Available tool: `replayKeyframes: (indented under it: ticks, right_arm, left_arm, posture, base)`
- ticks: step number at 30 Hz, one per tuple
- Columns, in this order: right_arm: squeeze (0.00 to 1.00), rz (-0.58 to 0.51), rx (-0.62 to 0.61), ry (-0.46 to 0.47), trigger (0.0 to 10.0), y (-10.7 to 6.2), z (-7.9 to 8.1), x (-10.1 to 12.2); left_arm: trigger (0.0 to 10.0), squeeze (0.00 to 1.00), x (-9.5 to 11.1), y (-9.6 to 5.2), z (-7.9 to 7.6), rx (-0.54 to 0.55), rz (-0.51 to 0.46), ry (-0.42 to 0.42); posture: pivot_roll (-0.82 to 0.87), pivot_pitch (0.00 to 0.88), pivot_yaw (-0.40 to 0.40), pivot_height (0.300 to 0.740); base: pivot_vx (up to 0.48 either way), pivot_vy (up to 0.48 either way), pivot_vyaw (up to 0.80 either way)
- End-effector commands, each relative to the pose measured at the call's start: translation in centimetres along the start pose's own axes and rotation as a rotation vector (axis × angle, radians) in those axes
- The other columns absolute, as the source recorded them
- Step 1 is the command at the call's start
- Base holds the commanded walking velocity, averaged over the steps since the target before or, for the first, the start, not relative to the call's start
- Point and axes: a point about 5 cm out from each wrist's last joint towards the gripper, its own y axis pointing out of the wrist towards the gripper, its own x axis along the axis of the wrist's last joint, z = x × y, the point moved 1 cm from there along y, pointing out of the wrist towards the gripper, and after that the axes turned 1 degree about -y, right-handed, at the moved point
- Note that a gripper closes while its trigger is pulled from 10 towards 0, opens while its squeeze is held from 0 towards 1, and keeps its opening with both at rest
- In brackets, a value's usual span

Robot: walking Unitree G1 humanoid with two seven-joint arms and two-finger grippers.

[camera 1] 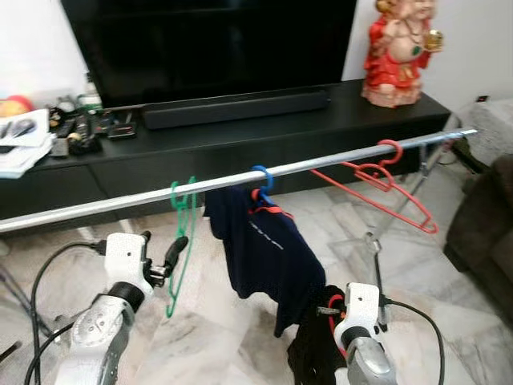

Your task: Hang hanger

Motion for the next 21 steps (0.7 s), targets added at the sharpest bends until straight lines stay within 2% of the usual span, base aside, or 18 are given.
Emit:
replayKeyframes:
  ticks: [1, 13, 16, 21]
  right_arm:
    - [0.0, 0.003, 0.0, 0.003, 10.0, -0.1, 0.2, -0.2]
    - [0.0, 0.006, 0.007, 0.001, 10.0, 0.0, 0.3, -0.2]
    - [0.0, 0.006, 0.008, -0.001, 10.0, 0.0, 0.3, -0.2]
    - [0.0, 0.009, 0.01, -0.002, 10.0, 0.1, 0.3, -0.1]
  left_arm:
    - [10.0, 0.0, 0.1, 0.0, 0.0, -0.015, 0.018, 0.009]
    - [10.0, 0.0, 0.2, 0.9, -1.9, -0.132, 0.103, 0.027]
    - [10.0, 0.0, 0.4, 2.0, -2.3, -0.155, 0.157, 0.075]
    - [10.0, 0.0, 1.0, 3.5, -2.5, -0.138, 0.189, 0.091]
  posture:
    - [0.03, 0.122, 0.032, 0.74]
    - [0.03, 0.126, 0.023, 0.74]
    - [0.04, 0.128, 0.018, 0.74]
    - [0.04, 0.128, 0.016, 0.74]
  base:
    - [0.0, 0.0, 0.0]
    - [0.0, 0.0, 0.0]
    - [0.0, 0.0, 0.0]
    - [0.0, 0.0, 0.0]
